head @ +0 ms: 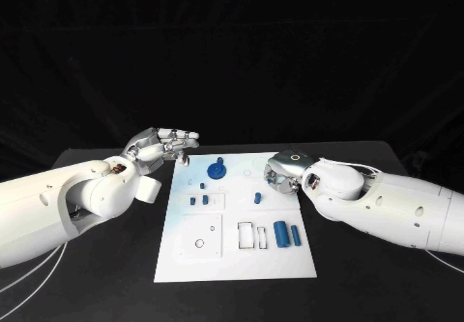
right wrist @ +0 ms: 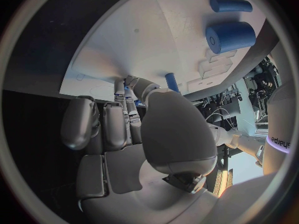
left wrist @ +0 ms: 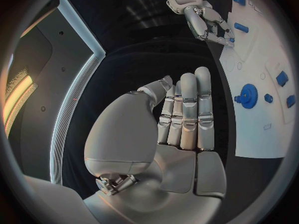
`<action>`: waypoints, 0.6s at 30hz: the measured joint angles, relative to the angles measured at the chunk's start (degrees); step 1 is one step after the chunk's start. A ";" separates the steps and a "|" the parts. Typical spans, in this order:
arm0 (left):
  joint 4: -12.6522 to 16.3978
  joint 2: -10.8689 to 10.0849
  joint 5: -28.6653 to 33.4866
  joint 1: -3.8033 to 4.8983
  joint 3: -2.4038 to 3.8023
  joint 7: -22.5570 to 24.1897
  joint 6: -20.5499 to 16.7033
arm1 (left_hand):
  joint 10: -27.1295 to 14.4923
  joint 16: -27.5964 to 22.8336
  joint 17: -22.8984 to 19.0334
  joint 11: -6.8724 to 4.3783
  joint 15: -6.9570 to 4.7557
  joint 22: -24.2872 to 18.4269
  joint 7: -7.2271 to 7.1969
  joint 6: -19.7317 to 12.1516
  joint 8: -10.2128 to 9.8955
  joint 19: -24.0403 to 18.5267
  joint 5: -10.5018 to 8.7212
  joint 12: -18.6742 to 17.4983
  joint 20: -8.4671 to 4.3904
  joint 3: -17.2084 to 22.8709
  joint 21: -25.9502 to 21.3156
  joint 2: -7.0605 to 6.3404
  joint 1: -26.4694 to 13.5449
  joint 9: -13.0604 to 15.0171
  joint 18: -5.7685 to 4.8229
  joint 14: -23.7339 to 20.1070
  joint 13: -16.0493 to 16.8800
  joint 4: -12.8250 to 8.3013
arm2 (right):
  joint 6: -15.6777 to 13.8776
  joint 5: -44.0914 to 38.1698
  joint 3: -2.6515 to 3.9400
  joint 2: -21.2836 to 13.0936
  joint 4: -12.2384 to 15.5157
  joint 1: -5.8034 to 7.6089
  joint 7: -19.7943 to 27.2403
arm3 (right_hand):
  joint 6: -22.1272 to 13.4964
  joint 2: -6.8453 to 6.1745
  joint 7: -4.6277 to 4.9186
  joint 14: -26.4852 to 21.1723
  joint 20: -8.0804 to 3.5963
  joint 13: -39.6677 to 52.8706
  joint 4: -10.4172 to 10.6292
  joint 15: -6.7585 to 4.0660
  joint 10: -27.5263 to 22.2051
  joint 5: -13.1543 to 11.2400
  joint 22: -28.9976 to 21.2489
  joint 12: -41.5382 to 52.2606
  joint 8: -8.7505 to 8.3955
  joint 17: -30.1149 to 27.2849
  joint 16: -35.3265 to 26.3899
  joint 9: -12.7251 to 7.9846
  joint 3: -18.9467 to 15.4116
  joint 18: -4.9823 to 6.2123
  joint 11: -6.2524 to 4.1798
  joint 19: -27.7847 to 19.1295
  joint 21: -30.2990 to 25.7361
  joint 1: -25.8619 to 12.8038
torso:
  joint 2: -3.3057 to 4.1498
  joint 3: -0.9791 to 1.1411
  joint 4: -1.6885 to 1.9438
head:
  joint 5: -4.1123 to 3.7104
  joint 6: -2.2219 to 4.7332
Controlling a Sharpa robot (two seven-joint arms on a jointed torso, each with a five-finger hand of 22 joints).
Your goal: Assemble the parts on the task board
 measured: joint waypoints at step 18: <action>-0.84 0.11 0.06 0.00 0.00 -0.51 0.68 | -0.21 0.00 -0.07 0.19 0.00 -0.12 0.00 0.00 0.00 0.00 0.00 0.00 0.00 0.01 0.01 0.22 0.22 -0.05 -0.01 0.00 -0.01 -0.33 | -3.50 0.09 -0.22 -0.12 -0.41 -0.56 0.11 | 1.86 1.71 -0.89 0.00 0.01 0.33 -1.04 -0.81 2.17 -2.01 2.26 -0.24 0.61 -0.01 0.81 0.80 1.35 0.01 -0.75 0.00 1.78 0.54 | -0.04 -0.05 0.04 | 0.16 -0.03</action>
